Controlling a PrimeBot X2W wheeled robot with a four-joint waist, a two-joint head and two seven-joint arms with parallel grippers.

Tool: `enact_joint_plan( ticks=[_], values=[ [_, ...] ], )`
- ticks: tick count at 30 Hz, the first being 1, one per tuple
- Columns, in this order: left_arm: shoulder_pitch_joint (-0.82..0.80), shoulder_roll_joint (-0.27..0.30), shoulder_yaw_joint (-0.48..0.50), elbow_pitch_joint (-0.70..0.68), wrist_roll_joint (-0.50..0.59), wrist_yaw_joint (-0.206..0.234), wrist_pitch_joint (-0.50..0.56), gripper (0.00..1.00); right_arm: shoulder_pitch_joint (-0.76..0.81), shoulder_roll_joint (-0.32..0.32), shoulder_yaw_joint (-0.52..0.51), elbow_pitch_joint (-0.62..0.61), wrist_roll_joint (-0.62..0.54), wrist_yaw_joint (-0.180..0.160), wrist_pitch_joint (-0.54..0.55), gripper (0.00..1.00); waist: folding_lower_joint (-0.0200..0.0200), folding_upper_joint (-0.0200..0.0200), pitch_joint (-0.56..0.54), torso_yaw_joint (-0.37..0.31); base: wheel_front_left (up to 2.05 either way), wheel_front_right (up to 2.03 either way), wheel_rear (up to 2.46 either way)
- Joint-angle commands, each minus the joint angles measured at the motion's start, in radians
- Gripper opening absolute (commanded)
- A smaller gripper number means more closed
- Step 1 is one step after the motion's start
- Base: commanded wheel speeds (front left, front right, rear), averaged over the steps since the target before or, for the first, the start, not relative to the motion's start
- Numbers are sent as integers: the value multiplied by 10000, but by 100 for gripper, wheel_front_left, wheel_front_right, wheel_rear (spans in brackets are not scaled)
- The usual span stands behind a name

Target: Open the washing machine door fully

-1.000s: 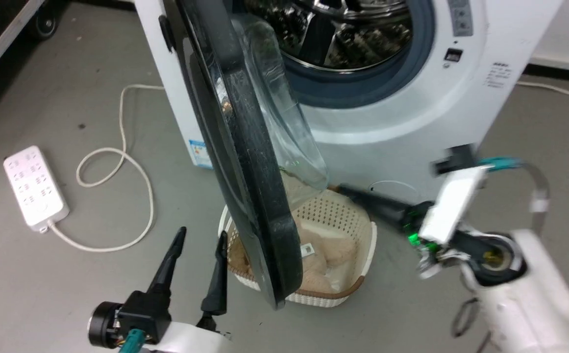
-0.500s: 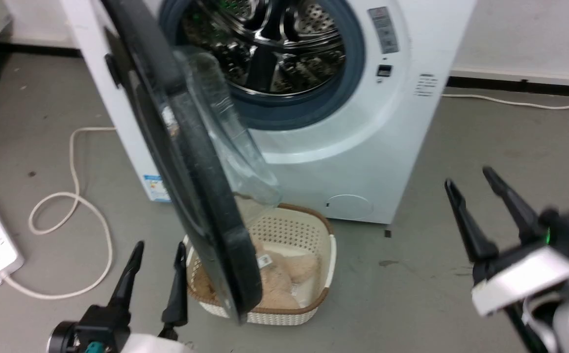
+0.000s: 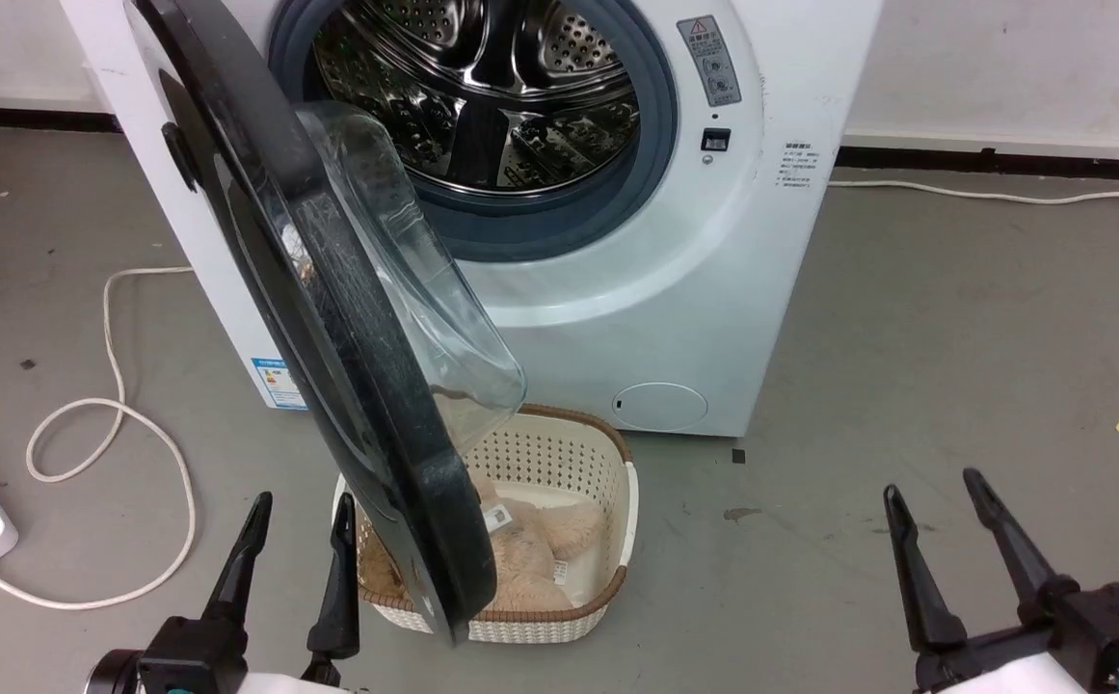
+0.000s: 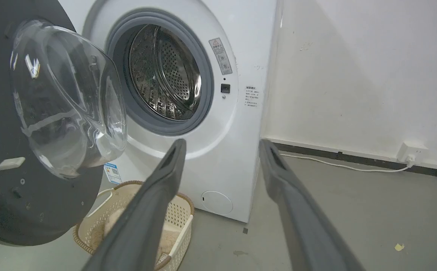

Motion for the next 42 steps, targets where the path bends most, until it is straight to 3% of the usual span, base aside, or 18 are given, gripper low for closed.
enact_joint_plan(
  ticks=[1, 10, 12, 13, 23, 30, 36, 42],
  values=[
    [145, -44, 36, 0, 44, -47, -55, 100, 145, 48, 3, 63, 175, 4, -64, 100, 0, -1, 12, 13, 0, 0, 0],
    [72, -93, 64, 30, 205, -72, -55, 100, 251, 54, -85, 525, 729, 4, -145, 100, 0, -1, 10, 108, 0, 0, 0],
    [73, -102, 49, 53, 213, -87, -55, 13, 266, 55, -91, 573, 786, 4, -171, 100, 0, -1, -12, 122, 0, 0, 0],
    [70, -106, 31, 53, 212, -101, -55, 0, 263, 55, -90, 590, 803, 4, -180, 100, 0, -1, -23, 130, 0, 0, 0],
    [-479, -138, 507, -1735, -59, -215, -55, 0, 165, 56, -128, 557, 961, 4, -270, 100, 0, -1, -99, 274, 0, 0, 0],
    [-1979, -160, 802, -4148, -354, 183, -55, 0, 147, 56, -164, 592, 949, 4, -275, 100, 0, -1, -158, 410, 0, 0, 0],
    [-3185, -161, -179, -5545, 58, -50, 76, 0, 184, 56, -80, 751, 954, 4, -300, 100, 0, -1, -395, 432, 0, 0, 0],
    [-3248, -165, -1948, -5775, -230, -23, 1318, 0, 137, 56, -34, 831, 968, 4, -334, 100, 0, -1, -450, 321, 0, 0, 0]
  ],
)
